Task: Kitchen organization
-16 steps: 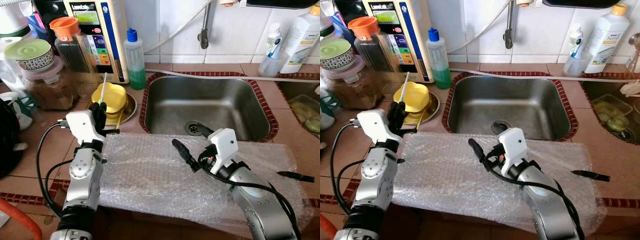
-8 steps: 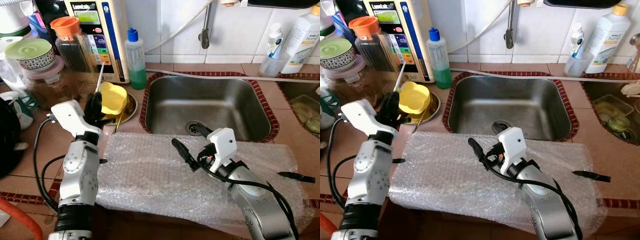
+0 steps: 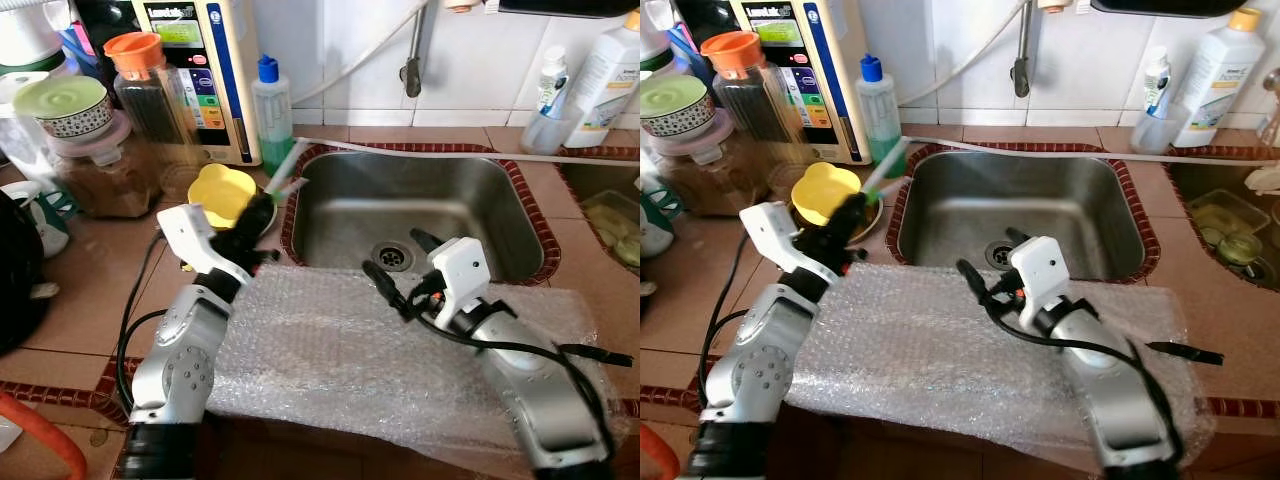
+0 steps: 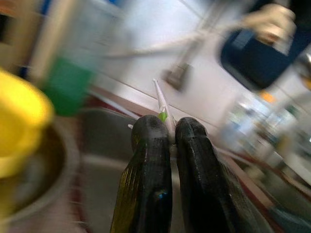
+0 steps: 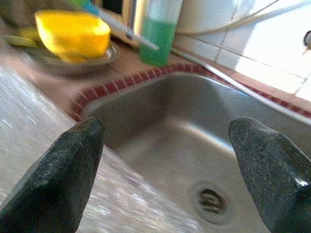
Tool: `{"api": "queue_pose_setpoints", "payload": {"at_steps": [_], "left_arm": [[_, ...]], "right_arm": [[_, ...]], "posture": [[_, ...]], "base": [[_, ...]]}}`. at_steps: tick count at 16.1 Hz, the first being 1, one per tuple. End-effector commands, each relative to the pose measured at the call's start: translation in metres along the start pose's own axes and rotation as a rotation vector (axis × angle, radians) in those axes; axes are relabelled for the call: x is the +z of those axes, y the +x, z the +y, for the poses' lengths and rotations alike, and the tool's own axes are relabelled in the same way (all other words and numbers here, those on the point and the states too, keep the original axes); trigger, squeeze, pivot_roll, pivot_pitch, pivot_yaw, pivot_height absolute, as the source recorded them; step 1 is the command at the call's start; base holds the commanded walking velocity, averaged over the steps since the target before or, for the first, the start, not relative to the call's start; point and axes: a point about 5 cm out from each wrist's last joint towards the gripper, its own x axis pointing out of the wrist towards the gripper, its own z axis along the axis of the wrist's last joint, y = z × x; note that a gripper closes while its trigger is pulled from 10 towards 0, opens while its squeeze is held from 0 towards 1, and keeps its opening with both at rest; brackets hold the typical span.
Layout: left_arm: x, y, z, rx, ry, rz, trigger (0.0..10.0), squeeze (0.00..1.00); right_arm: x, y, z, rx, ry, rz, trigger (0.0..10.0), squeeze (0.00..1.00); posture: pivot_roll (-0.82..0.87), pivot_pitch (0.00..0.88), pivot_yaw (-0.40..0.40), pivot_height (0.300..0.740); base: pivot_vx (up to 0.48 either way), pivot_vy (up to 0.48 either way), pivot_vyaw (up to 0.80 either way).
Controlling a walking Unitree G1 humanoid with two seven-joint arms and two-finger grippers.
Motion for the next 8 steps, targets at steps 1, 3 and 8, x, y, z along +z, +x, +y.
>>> {"api": "queue_pose_setpoints", "payload": {"at_steps": [1, 3, 8], "left_arm": [[0.000, 0.000, -0.012, -0.074, -0.003, 0.035, 0.0, 0.00], [-0.008, 0.000, -0.026, -0.154, 0.008, 0.099, 0.0, 0.00], [-0.022, -0.004, -0.040, -0.237, 0.028, 0.217, 0.0, 0.00]], "right_arm": [[0.003, 0.002, -0.002, 0.022, -0.067, -0.013, 10.0, 0.00], [0.002, 0.004, -0.007, 0.047, -0.224, -0.001, 10.0, 0.00], [0.008, 0.017, -0.009, 0.092, -0.396, -0.051, 10.0, 0.00]], "posture": [[-0.31, 0.059, 0.083, 0.740], [-0.31, 0.059, 0.083, 0.740], [-0.31, 0.065, 0.087, 0.740]], "base": [[0.000, 0.000, 0.00], [0.000, 0.000, 0.00], [0.000, 0.000, 0.00]]}}
